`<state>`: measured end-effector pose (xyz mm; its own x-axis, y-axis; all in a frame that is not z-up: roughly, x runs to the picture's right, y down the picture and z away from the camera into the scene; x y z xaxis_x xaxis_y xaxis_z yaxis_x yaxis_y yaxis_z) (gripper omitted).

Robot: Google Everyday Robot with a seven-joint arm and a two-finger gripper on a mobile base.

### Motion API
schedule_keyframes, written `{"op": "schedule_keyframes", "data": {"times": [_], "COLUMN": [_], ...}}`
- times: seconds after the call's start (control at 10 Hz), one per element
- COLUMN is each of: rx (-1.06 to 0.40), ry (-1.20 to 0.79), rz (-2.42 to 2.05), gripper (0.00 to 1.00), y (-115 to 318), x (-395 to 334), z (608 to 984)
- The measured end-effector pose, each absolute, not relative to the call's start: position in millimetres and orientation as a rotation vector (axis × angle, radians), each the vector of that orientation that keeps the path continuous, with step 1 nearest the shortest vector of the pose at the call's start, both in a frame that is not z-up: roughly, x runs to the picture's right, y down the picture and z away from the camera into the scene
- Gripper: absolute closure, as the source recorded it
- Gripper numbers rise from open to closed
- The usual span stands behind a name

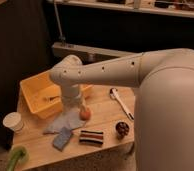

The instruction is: Wipe table surface with towel

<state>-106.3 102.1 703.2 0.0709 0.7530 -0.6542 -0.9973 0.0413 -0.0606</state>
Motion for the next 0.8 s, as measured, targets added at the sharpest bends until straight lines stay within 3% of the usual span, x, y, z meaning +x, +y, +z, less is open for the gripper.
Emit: {"op": "schedule_keyframes", "data": {"times": [0.4, 0.8], "rx": [-0.616, -0.671], "ry": [0.363, 0.336], "rz": [1.434, 1.340], "gripper": [0.35, 0.35], "y": [83, 98], "x": [-131, -163], "z": [727, 763]}}
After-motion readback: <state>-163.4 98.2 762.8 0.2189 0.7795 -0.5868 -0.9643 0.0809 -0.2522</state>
